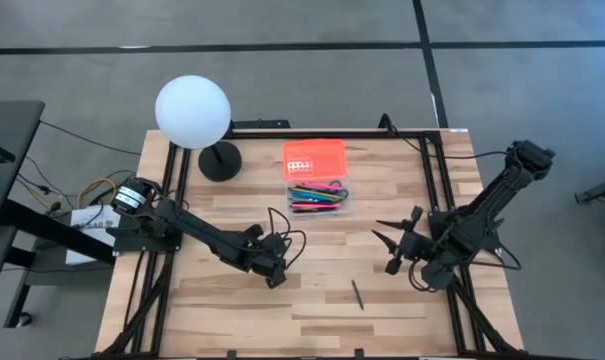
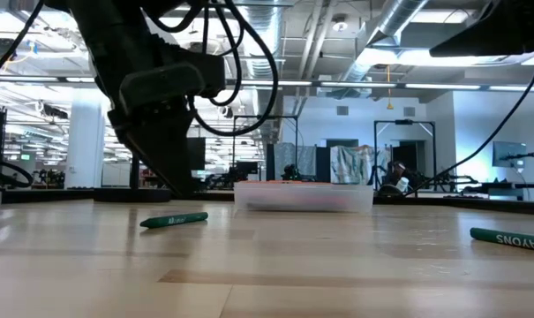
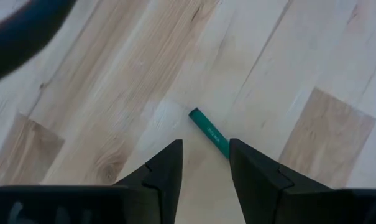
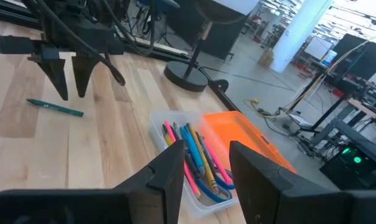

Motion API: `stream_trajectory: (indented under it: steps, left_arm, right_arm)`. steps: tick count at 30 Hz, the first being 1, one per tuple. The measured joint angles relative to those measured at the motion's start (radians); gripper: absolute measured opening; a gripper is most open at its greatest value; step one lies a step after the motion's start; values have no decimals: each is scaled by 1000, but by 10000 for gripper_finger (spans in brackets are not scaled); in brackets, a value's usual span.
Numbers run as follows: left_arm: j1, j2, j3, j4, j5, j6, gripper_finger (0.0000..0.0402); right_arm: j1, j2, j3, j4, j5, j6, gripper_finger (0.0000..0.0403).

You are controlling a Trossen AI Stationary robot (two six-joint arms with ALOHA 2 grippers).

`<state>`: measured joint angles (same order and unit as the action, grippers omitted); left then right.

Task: Pick & place school supplies into a supply box
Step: Put the green crayon into the orange supply box

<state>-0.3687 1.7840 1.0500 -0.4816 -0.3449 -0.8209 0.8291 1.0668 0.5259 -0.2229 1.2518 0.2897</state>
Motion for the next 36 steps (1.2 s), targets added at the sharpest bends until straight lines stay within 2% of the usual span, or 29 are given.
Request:
stream_trajectory:
  steps: [8, 19, 26, 31, 36]
  left_arm:
    - [0, 2, -1, 7, -9, 21, 125]
    - [0, 69, -8, 88, -7, 92, 125]
    - [12, 91, -3, 77, 33, 94, 125]
    - [16, 95, -3, 42, 106, 246, 125]
    - [15, 94, 1, -49, 135, 401, 125]
  right_arm:
    - [0, 0, 0, 0, -24, 1, 120]
    - [0, 1, 0, -8, -25, 24, 120]
    - [0, 1, 0, -10, -26, 25, 120]
    - [0, 1, 0, -8, -25, 25, 120]
    - [0, 1, 0, -8, -25, 25, 120]
